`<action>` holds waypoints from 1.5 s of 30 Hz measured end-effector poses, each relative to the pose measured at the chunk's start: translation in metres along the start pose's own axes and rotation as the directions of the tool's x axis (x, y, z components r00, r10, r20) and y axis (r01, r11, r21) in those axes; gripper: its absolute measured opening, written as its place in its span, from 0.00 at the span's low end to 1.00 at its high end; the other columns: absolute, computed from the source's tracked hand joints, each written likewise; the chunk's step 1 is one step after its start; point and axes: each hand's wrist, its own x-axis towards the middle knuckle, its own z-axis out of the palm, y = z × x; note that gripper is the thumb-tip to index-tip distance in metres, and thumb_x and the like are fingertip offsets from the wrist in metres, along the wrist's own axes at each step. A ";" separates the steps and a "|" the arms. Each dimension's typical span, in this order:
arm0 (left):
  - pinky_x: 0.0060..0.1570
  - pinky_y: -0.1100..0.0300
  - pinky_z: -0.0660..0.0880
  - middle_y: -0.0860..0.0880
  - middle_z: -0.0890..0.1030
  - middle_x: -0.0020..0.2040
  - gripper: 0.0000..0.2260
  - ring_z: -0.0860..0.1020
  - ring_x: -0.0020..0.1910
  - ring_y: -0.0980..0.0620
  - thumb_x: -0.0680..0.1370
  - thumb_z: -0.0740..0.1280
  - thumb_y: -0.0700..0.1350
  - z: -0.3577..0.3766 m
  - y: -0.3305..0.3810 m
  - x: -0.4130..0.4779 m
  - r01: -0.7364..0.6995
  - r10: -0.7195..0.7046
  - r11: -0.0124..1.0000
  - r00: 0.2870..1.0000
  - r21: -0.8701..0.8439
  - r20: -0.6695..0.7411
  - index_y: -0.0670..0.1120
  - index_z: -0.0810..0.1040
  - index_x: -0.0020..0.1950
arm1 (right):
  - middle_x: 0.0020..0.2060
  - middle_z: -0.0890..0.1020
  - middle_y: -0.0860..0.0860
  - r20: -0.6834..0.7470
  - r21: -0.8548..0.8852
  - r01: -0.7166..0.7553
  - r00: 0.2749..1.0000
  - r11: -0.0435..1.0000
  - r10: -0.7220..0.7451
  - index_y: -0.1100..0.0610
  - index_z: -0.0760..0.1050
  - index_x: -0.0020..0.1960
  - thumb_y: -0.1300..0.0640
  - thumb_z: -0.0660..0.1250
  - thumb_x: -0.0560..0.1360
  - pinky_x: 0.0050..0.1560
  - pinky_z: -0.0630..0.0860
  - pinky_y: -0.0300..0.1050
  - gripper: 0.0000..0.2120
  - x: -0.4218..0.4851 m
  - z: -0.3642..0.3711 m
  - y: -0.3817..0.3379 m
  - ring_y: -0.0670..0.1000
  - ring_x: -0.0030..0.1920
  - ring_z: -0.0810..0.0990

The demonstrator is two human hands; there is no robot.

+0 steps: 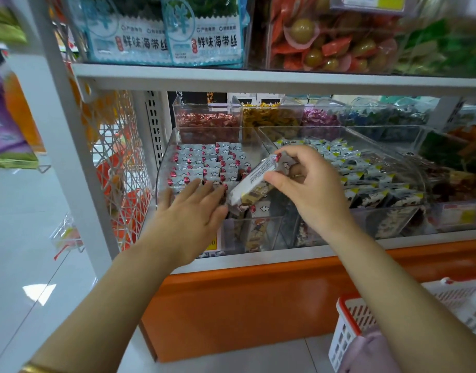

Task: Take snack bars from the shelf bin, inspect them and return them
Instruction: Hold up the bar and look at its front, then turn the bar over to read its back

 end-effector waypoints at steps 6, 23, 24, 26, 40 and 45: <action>0.72 0.42 0.41 0.52 0.43 0.78 0.26 0.40 0.76 0.53 0.80 0.40 0.57 0.005 -0.005 -0.001 -0.011 0.006 0.996 0.999 0.084 0.054 0.53 0.40 0.77 | 0.47 0.73 0.44 0.139 -0.276 0.142 0.985 0.951 -0.106 0.56 0.76 0.57 0.50 0.72 0.70 0.46 0.64 0.29 0.18 0.000 0.024 0.004 0.43 0.48 0.71; 0.73 0.46 0.41 0.50 0.45 0.78 0.25 0.42 0.76 0.53 0.81 0.46 0.51 -0.005 0.002 0.000 0.034 -0.030 0.997 0.998 -0.071 0.054 0.49 0.44 0.77 | 0.51 0.82 0.44 0.337 -0.591 0.270 0.939 0.760 -0.072 0.46 0.82 0.50 0.50 0.67 0.74 0.53 0.62 0.46 0.07 0.041 0.045 0.008 0.51 0.56 0.68; 0.73 0.47 0.41 0.50 0.46 0.78 0.25 0.42 0.76 0.53 0.81 0.47 0.51 -0.005 0.002 0.000 0.034 -0.030 0.996 0.998 -0.082 0.047 0.49 0.44 0.77 | 0.51 0.81 0.44 0.361 -0.621 0.289 0.931 0.728 -0.062 0.45 0.82 0.48 0.47 0.68 0.73 0.55 0.63 0.48 0.07 0.041 0.047 0.008 0.51 0.57 0.68; 0.74 0.48 0.41 0.51 0.47 0.78 0.25 0.43 0.76 0.53 0.81 0.48 0.50 -0.006 0.001 0.001 0.035 -0.032 0.994 0.999 -0.108 0.031 0.49 0.45 0.77 | 0.50 0.80 0.44 0.396 -0.657 0.311 0.917 0.687 -0.036 0.46 0.82 0.46 0.43 0.69 0.71 0.59 0.63 0.53 0.08 0.041 0.051 0.010 0.51 0.58 0.67; 0.69 0.51 0.63 0.50 0.68 0.70 0.20 0.64 0.69 0.49 0.81 0.57 0.49 -0.018 0.012 0.001 -0.033 -0.128 0.887 0.941 -0.461 -0.314 0.48 0.65 0.72 | 0.38 0.78 0.48 -0.220 0.052 0.060 0.974 0.997 -0.047 0.58 0.77 0.44 0.61 0.65 0.76 0.42 0.74 0.35 0.03 0.022 0.004 -0.005 0.44 0.39 0.76; 0.39 0.67 0.68 0.49 0.76 0.42 0.10 0.71 0.37 0.61 0.81 0.57 0.48 -0.022 0.022 0.000 -0.103 -0.148 0.719 0.943 -0.687 -0.297 0.47 0.77 0.51 | 0.35 0.79 0.51 -0.170 0.494 -0.190 0.936 0.849 0.309 0.58 0.77 0.42 0.62 0.63 0.77 0.32 0.75 0.37 0.07 0.012 0.004 -0.004 0.43 0.32 0.78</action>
